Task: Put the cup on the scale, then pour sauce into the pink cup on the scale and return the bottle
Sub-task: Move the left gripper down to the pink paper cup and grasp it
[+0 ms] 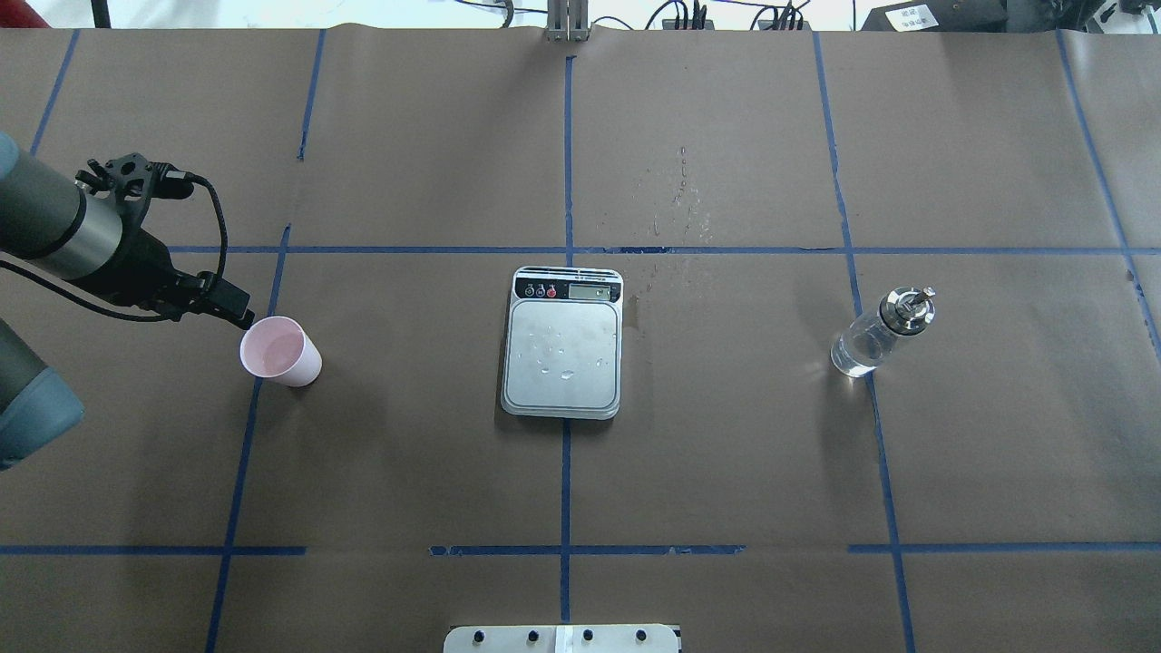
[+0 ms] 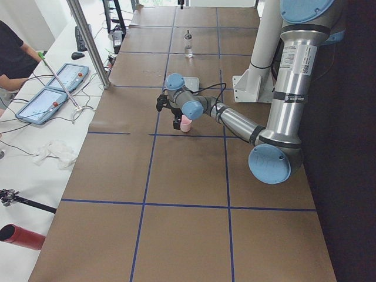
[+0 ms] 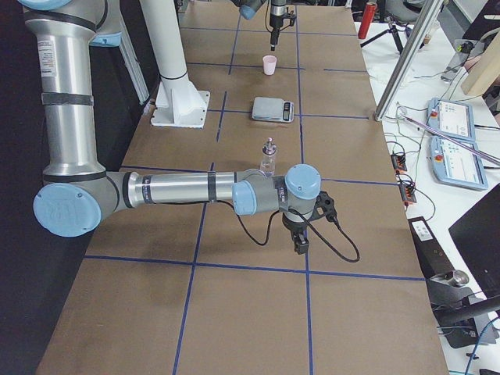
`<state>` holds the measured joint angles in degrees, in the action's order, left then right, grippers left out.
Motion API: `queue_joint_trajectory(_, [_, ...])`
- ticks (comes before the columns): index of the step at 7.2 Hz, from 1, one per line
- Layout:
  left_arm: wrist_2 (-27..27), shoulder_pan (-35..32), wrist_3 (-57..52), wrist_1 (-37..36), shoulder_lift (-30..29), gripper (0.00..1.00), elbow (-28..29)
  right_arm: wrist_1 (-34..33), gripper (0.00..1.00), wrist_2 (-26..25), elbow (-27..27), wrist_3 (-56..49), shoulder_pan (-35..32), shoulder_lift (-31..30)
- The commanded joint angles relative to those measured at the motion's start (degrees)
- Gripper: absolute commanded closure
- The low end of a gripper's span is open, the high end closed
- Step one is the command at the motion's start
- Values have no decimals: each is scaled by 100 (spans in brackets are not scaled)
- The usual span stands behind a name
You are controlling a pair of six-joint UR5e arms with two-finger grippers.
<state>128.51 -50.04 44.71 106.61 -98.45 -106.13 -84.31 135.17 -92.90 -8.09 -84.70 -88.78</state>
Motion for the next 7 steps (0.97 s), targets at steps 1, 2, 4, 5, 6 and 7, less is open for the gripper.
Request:
queue_joint_trajectory(1, [-151, 117, 20, -35, -16, 0, 118, 11, 0, 0, 0, 0, 15, 1])
queue_joint_trajectory(2, [-194, 204, 12, -35, -16, 0, 171, 11, 0, 0, 0, 0, 6, 1])
queue_joint_trajectory(4, [-168, 222, 20, -9, -69, 1, 286, 11, 0, 0, -8, 0, 6, 1])
queue_joint_trajectory(5, [-168, 266, 20, 0, -69, 1, 286, 11, 0, 0, -8, 0, 6, 1])
queue_joint_trajectory(6, [-177, 371, -6, 0, -69, 3, 329, 11, 0, 0, -8, 0, 6, 1])
queue_joint_trajectory(7, [-177, 450, -15, 0, -104, 5, 365, 2, 0, 0, -8, 0, 15, 1])
